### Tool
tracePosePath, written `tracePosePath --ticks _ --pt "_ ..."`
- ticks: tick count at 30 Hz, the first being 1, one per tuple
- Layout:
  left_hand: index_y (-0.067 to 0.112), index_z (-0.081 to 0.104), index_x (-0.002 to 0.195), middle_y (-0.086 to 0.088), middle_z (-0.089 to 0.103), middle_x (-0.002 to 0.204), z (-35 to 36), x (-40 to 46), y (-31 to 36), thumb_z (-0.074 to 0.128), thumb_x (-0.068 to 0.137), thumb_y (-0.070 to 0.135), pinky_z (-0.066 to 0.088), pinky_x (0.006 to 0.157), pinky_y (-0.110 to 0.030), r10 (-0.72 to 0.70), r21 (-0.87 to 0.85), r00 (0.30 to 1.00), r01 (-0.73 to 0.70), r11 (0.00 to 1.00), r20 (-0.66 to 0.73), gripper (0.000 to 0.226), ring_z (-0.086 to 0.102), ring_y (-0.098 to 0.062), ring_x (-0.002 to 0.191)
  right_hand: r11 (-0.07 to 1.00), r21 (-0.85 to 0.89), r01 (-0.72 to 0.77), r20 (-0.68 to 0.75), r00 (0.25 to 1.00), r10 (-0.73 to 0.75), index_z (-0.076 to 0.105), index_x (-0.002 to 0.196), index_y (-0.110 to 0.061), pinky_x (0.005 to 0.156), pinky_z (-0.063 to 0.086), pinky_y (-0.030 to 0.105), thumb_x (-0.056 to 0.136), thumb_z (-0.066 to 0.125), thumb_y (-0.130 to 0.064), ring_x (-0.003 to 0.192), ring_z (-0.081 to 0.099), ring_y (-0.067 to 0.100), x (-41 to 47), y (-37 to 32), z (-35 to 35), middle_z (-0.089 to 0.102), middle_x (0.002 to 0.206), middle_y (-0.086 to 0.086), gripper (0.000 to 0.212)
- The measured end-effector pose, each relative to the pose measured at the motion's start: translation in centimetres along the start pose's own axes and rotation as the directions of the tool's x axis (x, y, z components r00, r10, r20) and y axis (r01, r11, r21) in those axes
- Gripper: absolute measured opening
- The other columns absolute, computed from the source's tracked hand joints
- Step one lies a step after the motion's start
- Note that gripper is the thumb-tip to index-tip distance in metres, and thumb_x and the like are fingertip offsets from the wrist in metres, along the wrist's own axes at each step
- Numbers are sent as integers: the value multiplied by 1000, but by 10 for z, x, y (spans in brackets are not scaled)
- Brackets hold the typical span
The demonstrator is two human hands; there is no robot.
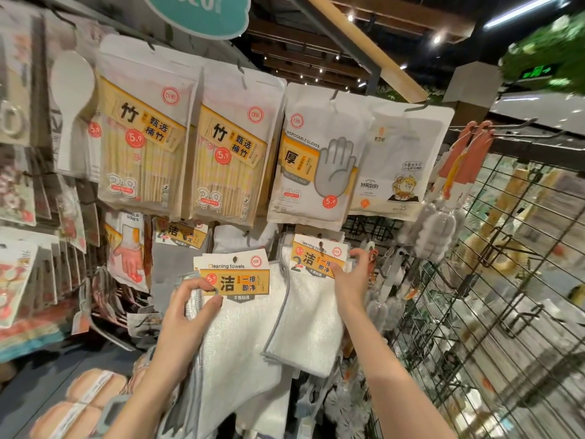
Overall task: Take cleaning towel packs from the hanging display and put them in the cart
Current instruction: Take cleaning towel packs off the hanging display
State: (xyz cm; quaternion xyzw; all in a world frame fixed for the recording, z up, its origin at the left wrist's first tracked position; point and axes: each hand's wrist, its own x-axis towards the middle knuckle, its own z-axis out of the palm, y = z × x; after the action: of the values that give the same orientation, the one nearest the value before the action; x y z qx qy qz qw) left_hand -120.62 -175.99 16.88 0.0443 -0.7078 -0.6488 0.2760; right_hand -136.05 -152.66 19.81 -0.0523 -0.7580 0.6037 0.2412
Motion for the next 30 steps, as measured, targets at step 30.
tracePosePath --ticks 30 --pt "30 57 88 13 63 110 0 -8 12 66 86 14 38 86 -24 -1 -45 1000 2 999 13 18 54 -5 109 997 20 70 480 875 -71 58 112 -35 101 36 30 86 66 -29 124 42 15 -45 -37 -7 43 134 -5 28"
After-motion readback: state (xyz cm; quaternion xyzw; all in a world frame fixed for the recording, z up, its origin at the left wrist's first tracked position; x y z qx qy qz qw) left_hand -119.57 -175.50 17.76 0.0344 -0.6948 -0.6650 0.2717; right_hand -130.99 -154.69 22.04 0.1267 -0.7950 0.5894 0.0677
